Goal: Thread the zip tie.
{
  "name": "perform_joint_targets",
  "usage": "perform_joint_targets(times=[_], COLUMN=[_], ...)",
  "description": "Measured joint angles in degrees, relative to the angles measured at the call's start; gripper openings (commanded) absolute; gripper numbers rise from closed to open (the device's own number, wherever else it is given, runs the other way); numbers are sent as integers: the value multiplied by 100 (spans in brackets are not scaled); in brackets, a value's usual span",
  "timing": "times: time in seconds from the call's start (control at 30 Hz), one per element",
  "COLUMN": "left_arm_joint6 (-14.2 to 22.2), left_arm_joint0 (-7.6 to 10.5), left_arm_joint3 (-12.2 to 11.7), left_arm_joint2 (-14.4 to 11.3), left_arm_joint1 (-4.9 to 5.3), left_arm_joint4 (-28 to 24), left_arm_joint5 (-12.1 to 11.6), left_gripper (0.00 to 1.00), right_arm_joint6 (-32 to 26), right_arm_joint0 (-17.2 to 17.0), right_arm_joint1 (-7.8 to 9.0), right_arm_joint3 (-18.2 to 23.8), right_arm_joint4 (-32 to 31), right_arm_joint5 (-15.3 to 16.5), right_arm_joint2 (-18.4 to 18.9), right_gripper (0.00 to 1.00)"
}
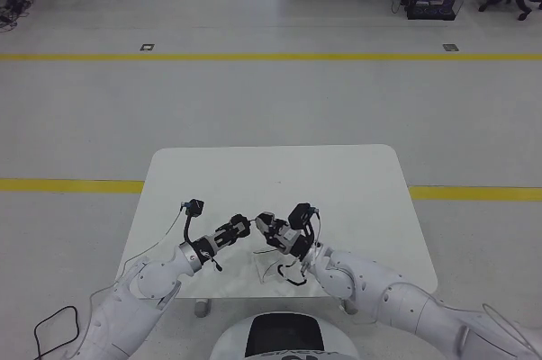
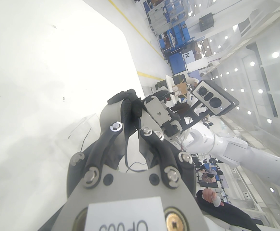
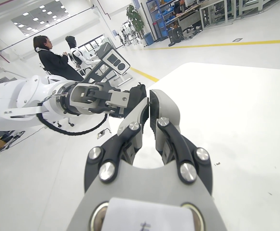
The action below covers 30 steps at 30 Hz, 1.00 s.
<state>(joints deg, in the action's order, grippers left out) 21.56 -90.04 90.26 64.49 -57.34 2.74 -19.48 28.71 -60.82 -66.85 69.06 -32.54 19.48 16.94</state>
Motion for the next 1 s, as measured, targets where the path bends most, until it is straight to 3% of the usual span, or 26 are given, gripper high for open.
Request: perform_joint_targets(times=[0.3,0.67,0.9,1.0], left_arm_joint6=[0,0,-3,-84], left_arm_joint0=[0,0,1,29], left_arm_joint3=[0,0,-3,-32], left_arm_joint2=[0,0,0,5], left_arm_joint1=[0,0,-1,-30], left_arm_joint4=[0,0,-2,-360], left_arm_joint5=[0,0,3,179], left_gripper=[0,0,0,0], right_arm_joint6=[210,584,591,620], right_arm_joint0=[-30,-349,-354,-379], right_arm_joint1=[99,634,644,647], right_arm_joint3=[62,633,646,672], right_arm_joint4=[-31,-126,-125,-83], right_arm_joint5=[0,0,0,0], right_arm_joint2=[46,294,297,329], right_gripper=[100,100,100,100])
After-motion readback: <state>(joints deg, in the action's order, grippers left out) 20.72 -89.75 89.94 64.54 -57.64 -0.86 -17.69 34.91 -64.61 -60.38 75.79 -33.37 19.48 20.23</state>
